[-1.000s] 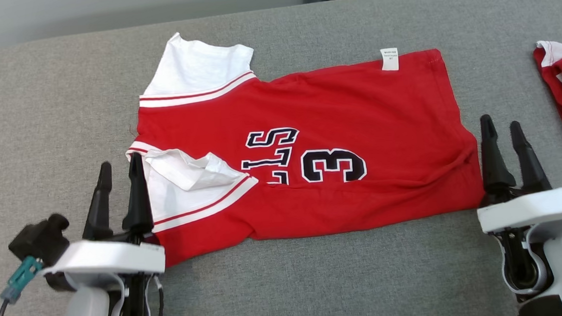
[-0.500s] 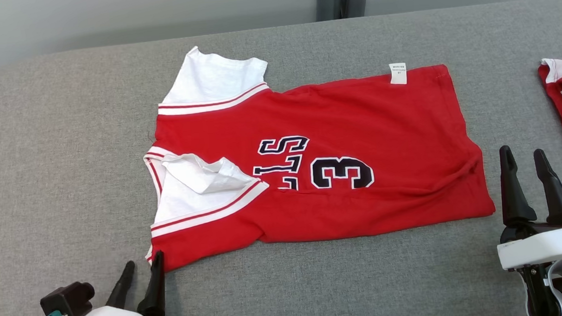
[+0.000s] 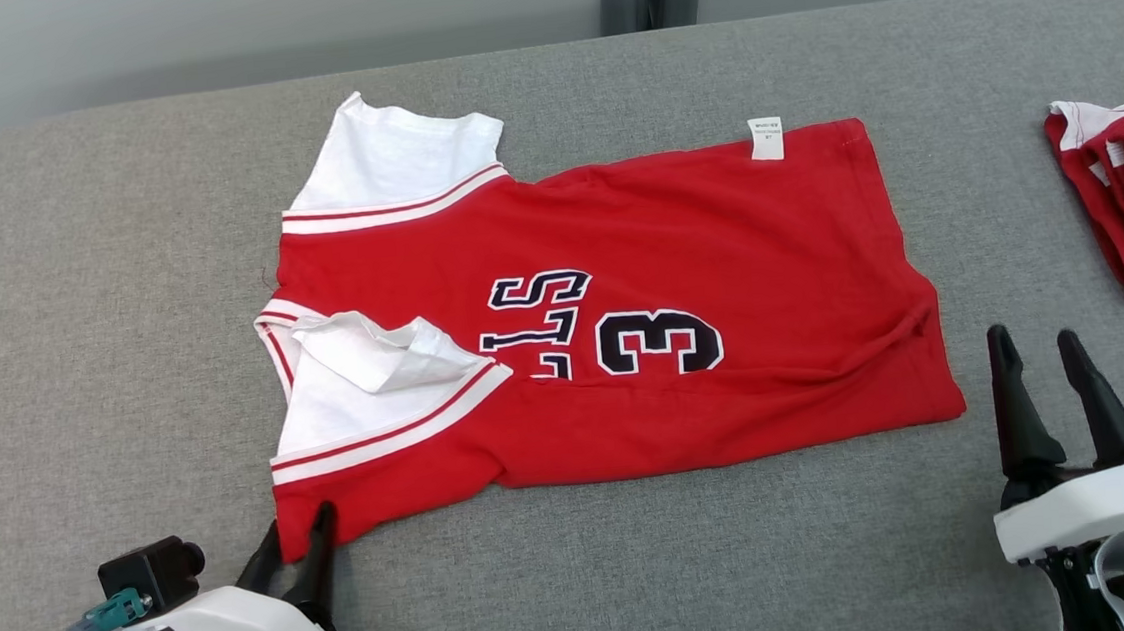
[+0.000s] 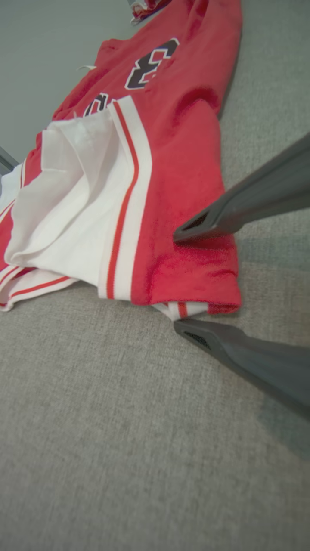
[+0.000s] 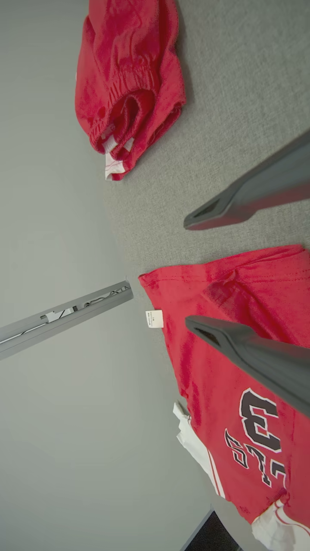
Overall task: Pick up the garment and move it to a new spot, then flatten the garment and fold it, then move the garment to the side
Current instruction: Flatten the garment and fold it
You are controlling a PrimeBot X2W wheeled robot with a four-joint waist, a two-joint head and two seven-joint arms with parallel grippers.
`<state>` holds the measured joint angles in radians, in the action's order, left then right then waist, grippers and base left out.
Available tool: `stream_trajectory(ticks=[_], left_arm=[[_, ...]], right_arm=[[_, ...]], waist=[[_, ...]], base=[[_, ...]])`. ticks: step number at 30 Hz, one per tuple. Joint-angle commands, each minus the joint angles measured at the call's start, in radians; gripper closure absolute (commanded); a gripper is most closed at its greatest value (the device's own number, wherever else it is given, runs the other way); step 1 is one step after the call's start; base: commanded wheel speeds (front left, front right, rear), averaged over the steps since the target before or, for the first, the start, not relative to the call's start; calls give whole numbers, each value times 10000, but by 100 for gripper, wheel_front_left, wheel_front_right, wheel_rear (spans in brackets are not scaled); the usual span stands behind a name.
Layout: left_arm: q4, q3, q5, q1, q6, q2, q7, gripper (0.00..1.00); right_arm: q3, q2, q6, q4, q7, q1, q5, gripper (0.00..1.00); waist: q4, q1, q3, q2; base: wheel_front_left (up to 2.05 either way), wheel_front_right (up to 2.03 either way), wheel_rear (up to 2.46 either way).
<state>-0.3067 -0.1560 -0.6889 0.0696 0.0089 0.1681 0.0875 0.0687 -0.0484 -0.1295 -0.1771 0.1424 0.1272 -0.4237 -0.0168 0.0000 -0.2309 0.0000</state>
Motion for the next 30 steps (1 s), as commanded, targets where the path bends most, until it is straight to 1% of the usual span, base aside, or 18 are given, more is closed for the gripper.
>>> stream_trajectory(ticks=[1,3,8,13,19,20,22,23,24,25,26,30], left_arm=[[37,-44,-38,50,-23,-3,-63,100],[204,46,-33,76,-21,29,-231,100],[610,142,-18,48,20,55,-485,100],[1127,151,59,-69,23,129,-645,100],[1547,-9,93,-166,-21,130,-591,100],[1590,-55,107,-179,-40,124,-594,100],[1673,-139,105,-210,-52,91,-568,100],[1707,-151,116,-233,-28,88,-566,100],[1744,-165,136,-255,-5,86,-579,100],[1795,-172,162,-295,-8,92,-634,100],[1830,-178,175,-347,-3,97,-664,100],[2059,-79,181,-532,8,205,-819,100]], right_arm=[[145,-53,-22,-228,-213,-104,297,0],[203,-42,-22,-525,-489,-76,640,0],[157,-48,-22,-1073,-925,96,940,0],[25,-54,-21,-1902,-1494,353,1152,0],[-245,-47,-22,-3021,-1794,796,1197,0],[-340,-33,-22,-3198,-1818,844,1147,15],[-507,-19,-22,-3509,-1818,946,1040,52],[-572,-14,-22,-3625,-1803,981,1003,59],[-606,-14,-22,-3714,-1724,1019,950,75],[-641,-14,-21,-3772,-1680,1076,909,96],[-664,-25,-21,-3762,-1607,1109,801,100],[-595,-42,-22,-3347,-1536,931,304,100]], waist=[[-15,0,-19,0],[13,0,-22,0],[155,0,1,0],[355,0,45,0],[541,0,107,0],[562,0,120,0],[592,0,154,0],[600,0,178,0],[607,0,199,0],[611,0,223,0],[613,0,250,0],[591,0,355,0]], base=[[0,0,0],[0,0,0],[0,0,0],[0,0,0],[0,0,0],[0,0,0],[0,0,0],[0,0,0],[0,0,0],[0,0,0],[0,0,0],[0,0,0]])
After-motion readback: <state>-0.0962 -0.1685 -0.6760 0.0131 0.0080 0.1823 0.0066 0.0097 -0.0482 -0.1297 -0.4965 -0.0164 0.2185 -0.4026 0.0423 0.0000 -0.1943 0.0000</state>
